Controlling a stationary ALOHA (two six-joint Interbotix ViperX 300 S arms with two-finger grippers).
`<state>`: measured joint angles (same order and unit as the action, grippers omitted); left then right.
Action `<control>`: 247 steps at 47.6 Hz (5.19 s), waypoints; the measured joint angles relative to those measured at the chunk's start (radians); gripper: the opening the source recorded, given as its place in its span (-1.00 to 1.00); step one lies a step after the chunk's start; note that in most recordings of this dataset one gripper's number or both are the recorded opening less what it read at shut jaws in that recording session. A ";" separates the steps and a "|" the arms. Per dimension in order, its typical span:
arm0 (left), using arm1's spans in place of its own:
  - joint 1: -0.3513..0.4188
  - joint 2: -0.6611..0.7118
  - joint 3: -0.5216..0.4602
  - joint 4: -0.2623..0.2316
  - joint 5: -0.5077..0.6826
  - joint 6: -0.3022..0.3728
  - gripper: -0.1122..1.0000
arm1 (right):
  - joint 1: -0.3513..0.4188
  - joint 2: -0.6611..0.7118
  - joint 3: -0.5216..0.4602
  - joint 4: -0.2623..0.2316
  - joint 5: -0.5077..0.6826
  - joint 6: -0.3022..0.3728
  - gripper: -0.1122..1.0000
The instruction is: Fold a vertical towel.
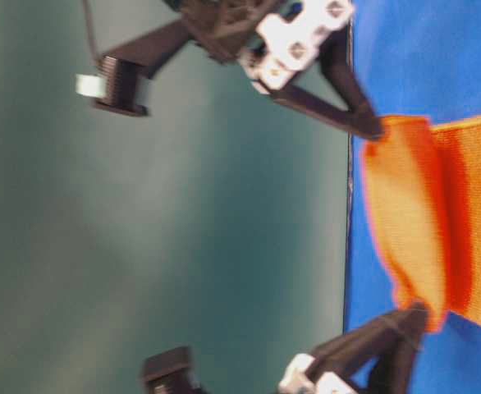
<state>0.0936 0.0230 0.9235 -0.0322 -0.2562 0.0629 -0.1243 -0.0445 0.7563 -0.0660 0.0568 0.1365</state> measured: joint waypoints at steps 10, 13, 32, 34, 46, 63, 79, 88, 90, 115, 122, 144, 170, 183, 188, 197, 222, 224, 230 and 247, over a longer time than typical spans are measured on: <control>-0.003 0.040 -0.006 -0.002 -0.012 -0.018 -0.74 | 0.011 0.060 0.000 0.002 -0.049 0.035 -0.73; -0.008 0.041 -0.006 0.000 -0.017 -0.018 -0.74 | 0.014 0.074 0.002 0.002 -0.057 0.035 -0.73; -0.012 0.054 -0.006 0.000 -0.067 -0.018 -0.73 | 0.017 0.083 0.002 0.003 -0.058 0.038 -0.71; -0.014 0.052 -0.006 0.000 -0.067 -0.020 -0.73 | 0.018 0.083 0.002 0.003 -0.058 0.038 -0.60; -0.067 0.052 -0.006 0.000 -0.064 -0.018 0.02 | 0.055 0.083 0.002 0.002 -0.058 0.040 0.38; -0.190 -0.003 -0.008 0.000 -0.005 -0.017 0.18 | 0.187 0.048 0.002 0.003 -0.003 0.041 0.27; -0.216 -0.258 -0.009 -0.002 0.195 -0.017 0.18 | 0.216 -0.170 0.005 0.003 0.046 0.041 0.26; -0.216 -0.454 -0.006 0.000 0.245 -0.015 0.18 | 0.216 -0.328 0.008 0.003 0.046 0.040 0.26; -0.216 -0.503 -0.005 -0.002 0.255 -0.015 0.18 | 0.216 -0.360 0.009 0.003 0.048 0.040 0.26; -0.176 -0.956 0.041 0.000 0.399 0.009 0.18 | 0.178 -0.750 0.094 -0.041 0.155 0.035 0.26; -0.156 -1.028 0.048 0.000 0.479 0.029 0.18 | 0.173 -0.836 0.138 -0.063 0.176 0.035 0.26; -0.080 -1.333 0.252 -0.002 0.529 0.035 0.17 | 0.077 -1.095 0.402 -0.074 0.163 0.038 0.25; -0.051 -1.471 0.428 -0.002 0.532 -0.040 0.17 | 0.035 -1.049 0.595 -0.005 -0.021 0.041 0.25; -0.049 -1.471 0.428 0.000 0.531 -0.040 0.17 | 0.035 -1.029 0.600 -0.003 -0.031 0.041 0.25; -0.049 -1.471 0.426 0.000 0.532 -0.040 0.17 | 0.035 -1.029 0.600 -0.005 -0.031 0.041 0.25; -0.049 -1.470 0.428 0.000 0.531 -0.040 0.17 | 0.035 -1.029 0.600 -0.003 -0.031 0.040 0.25; -0.049 -1.470 0.428 0.000 0.531 -0.040 0.17 | 0.035 -1.029 0.600 -0.003 -0.029 0.041 0.25; -0.049 -1.471 0.428 0.000 0.532 -0.040 0.17 | 0.035 -1.029 0.600 -0.005 -0.029 0.041 0.25; -0.051 -1.471 0.428 0.000 0.532 -0.040 0.17 | 0.037 -1.029 0.600 -0.005 -0.029 0.041 0.25; -0.049 -1.471 0.428 0.000 0.532 -0.040 0.17 | 0.035 -1.029 0.600 -0.005 -0.029 0.041 0.25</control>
<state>0.0445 -1.4481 1.3514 -0.0322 0.2761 0.0230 -0.0890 -1.0738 1.3560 -0.0706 0.0276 0.1779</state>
